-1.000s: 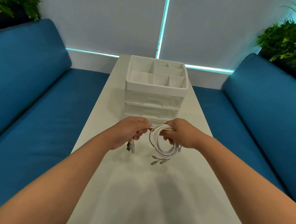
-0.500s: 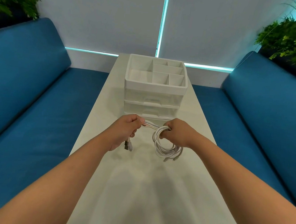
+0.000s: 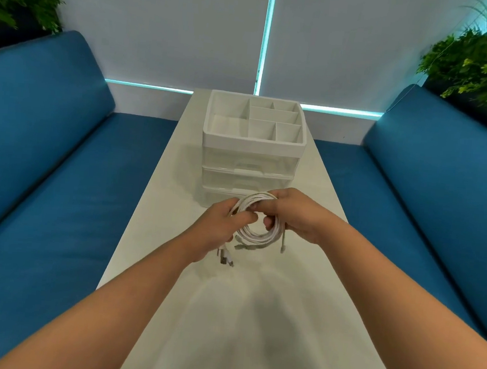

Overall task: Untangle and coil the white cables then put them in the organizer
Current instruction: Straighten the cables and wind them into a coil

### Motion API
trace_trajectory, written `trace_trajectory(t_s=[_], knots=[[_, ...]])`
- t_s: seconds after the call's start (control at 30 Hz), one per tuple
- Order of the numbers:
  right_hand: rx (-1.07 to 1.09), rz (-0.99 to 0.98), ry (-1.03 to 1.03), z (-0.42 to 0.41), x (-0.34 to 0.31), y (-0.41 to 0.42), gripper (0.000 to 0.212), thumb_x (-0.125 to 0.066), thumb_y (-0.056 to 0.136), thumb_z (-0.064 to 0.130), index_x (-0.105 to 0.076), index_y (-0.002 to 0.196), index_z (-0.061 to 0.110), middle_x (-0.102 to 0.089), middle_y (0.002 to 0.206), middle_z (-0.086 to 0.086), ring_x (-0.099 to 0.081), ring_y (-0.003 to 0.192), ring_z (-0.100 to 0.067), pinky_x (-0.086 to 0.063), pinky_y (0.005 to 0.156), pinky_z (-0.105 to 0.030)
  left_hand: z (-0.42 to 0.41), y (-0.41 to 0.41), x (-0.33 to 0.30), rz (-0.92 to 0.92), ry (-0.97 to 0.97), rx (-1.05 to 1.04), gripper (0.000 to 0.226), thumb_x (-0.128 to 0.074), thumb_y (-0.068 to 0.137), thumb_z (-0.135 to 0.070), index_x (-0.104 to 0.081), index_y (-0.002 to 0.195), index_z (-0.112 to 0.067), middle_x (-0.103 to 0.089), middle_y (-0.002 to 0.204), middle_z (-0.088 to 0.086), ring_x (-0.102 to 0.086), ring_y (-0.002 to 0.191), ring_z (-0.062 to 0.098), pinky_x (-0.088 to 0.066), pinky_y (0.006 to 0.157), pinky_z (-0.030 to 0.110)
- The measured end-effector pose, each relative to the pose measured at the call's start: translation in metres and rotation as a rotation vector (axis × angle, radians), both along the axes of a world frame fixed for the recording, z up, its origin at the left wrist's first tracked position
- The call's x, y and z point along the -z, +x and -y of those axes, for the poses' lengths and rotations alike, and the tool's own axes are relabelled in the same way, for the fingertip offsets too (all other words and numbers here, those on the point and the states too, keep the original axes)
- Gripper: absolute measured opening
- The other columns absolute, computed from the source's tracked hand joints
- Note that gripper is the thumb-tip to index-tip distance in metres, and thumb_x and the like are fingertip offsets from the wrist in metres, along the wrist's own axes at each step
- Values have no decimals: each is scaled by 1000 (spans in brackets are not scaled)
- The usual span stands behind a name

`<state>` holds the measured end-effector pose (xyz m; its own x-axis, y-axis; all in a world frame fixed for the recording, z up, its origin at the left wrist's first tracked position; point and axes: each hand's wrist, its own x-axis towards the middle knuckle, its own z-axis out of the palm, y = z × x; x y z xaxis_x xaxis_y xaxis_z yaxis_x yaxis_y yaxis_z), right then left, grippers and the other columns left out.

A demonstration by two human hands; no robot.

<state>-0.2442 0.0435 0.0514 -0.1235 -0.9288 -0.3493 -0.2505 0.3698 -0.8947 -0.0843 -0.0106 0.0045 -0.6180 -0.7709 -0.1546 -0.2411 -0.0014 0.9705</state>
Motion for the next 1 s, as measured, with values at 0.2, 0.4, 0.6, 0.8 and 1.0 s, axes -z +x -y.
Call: trace_trajectory(t_s=[0.2,0.4,0.6,0.8,1.0], knots=[[-20,433,-1,-4,-9,1,18,-55,96,26,-63,97,9,-32,48,9,-30,39,-6,-46,63,-23,5,5,-10,-255,115,81,12,-68,90,-20,-67,101,-19,-66,76,-1,-38,58,10,-31,48,18],[87,363,-171,-5,14,4,26,-54,96,36,-61,88,13,-45,57,2,-51,60,-12,-48,75,-30,13,9,-14,-213,23,115,15,-57,98,-29,-64,100,-16,-52,70,-6,-38,56,6,-33,49,16],[-220,-329,-68,-2,-11,-7,27,-67,76,30,-66,87,5,-61,69,0,-54,67,-13,-44,70,-27,11,12,-16,26,-67,315,19,-60,97,-29,-65,103,-11,-52,70,-3,-37,58,8,-32,51,20],[-336,-122,152,-4,-8,-9,15,-63,93,23,-56,97,11,-54,74,-4,-63,78,-19,-49,79,-31,16,13,-20,130,-106,347,27,-65,93,-37,-66,103,-12,-60,69,-6,-42,58,10,-36,52,21],[-241,-225,106,-5,16,-4,21,-57,97,28,-59,98,7,-56,76,-6,-58,67,-12,-42,64,-22,16,11,-19,324,-184,243,39,-82,75,-43,-63,103,-21,-62,86,-4,-52,68,11,-38,51,20]])
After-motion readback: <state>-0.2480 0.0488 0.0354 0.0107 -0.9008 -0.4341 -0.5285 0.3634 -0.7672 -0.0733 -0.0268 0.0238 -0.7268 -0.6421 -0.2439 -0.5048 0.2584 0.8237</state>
